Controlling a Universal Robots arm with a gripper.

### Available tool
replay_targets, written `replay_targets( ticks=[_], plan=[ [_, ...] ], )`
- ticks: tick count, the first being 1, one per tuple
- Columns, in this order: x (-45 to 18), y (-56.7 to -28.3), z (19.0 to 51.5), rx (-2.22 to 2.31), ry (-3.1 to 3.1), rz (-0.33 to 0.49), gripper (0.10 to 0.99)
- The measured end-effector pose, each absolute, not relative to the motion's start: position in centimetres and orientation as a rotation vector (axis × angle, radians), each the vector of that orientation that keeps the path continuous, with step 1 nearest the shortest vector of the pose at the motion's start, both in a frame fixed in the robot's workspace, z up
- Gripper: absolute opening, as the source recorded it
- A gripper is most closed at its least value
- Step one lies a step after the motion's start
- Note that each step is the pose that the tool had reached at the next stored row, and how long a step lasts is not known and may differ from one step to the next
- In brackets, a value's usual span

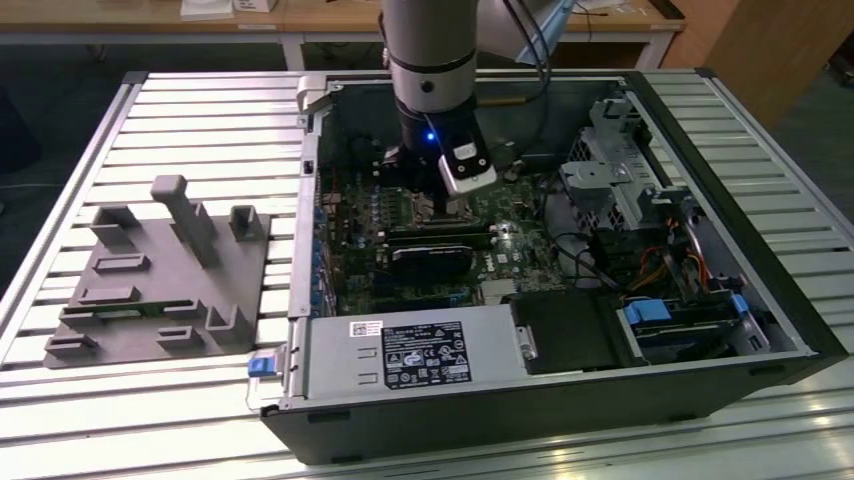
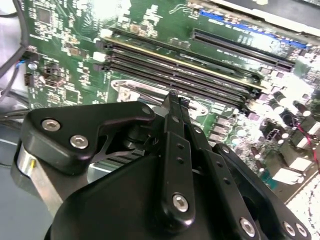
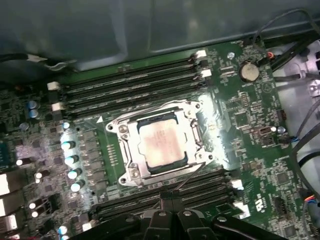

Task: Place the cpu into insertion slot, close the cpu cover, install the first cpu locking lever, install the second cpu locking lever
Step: 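Install the second cpu locking lever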

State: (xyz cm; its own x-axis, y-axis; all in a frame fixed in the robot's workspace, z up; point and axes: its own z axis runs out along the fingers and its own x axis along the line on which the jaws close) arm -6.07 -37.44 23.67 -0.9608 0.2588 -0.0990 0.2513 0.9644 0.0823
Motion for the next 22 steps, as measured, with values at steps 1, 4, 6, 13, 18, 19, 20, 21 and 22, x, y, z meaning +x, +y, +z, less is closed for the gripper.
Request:
replay_targets(
  ticks=[1,4,6,13,18,19,20,21,22],
  plan=[
    [-6.2,-37.5,23.6,0.389,3.006,0.114,0.106],
    [-6.5,-37.7,23.5,0.380,3.009,0.135,0.106],
    [-6.5,-37.8,23.5,0.377,3.009,0.142,0.106],
    [-6.5,-38.0,23.4,0.378,3.017,0.147,0.106],
    [-6.5,-38.7,23.1,0.382,3.035,0.155,0.106],
    [-6.5,-38.8,23.0,0.383,3.038,0.157,0.106],
    [-6.5,-39.0,22.9,0.383,3.042,0.158,0.106],
    [-6.5,-39.1,22.9,0.384,3.046,0.159,0.106],
    [-6.5,-39.2,22.8,0.385,3.051,0.160,0.106]
  ],
)
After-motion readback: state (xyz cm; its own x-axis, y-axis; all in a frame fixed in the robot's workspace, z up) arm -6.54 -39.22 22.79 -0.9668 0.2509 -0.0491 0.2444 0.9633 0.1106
